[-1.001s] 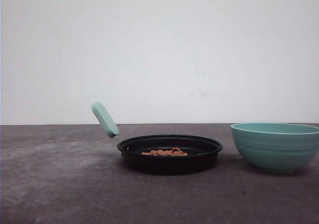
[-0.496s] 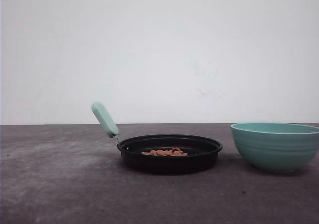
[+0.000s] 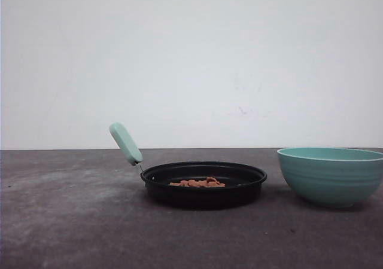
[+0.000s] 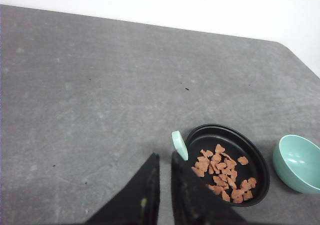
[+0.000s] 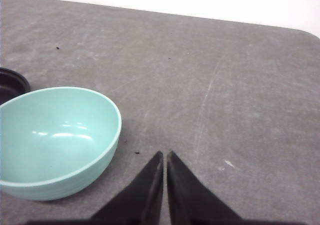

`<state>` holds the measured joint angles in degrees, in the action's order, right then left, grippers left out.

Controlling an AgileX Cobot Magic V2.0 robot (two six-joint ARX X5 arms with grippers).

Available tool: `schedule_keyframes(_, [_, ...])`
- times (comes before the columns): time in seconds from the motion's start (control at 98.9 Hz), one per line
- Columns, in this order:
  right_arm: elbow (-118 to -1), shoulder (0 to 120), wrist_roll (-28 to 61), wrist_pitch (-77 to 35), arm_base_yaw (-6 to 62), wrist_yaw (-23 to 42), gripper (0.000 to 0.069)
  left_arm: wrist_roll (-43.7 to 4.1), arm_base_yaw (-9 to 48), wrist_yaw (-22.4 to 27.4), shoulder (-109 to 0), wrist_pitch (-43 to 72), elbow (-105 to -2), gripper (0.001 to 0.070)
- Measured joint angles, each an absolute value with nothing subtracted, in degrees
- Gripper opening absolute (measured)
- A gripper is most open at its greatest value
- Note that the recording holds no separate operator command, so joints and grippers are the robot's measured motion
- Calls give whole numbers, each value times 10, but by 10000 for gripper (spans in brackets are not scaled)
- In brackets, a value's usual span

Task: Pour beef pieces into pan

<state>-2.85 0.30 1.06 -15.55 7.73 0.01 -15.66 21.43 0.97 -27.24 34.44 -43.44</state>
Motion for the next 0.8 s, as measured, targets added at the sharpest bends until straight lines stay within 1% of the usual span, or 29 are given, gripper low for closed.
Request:
schedule_keyframes(0.111, [-29, 3, 11, -156, 77, 0, 11, -136, 207, -6, -249, 343, -434, 14])
schedule_keyframes(0.172, [-29, 3, 11, -156, 77, 0, 11, -117, 199, -8, -232, 337, -434, 14])
schedule_keyframes(0.233, [-29, 3, 11, -156, 77, 0, 11, -90, 189, -8, -209, 306, -423, 14])
schedule_keyframes(0.303, [-29, 3, 11, -156, 77, 0, 11, -53, 173, 3, -179, 260, -393, 14])
schedule_keyframes(0.405, [-29, 3, 11, -156, 77, 0, 11, -25, 140, 29, -140, 214, -330, 14])
schedule_keyframes(0.587, [-29, 3, 11, -156, 77, 0, 11, -22, 72, 85, -50, 173, -215, 14])
schedule_keyframes(0.698, [-29, 3, 11, -156, 77, 0, 11, -29, 48, 90, -3, 161, -168, 14])
schedule_keyframes(0.799, [-28, 3, 11, -156, 77, 0, 11, -41, 40, 90, -4, 150, -140, 14])
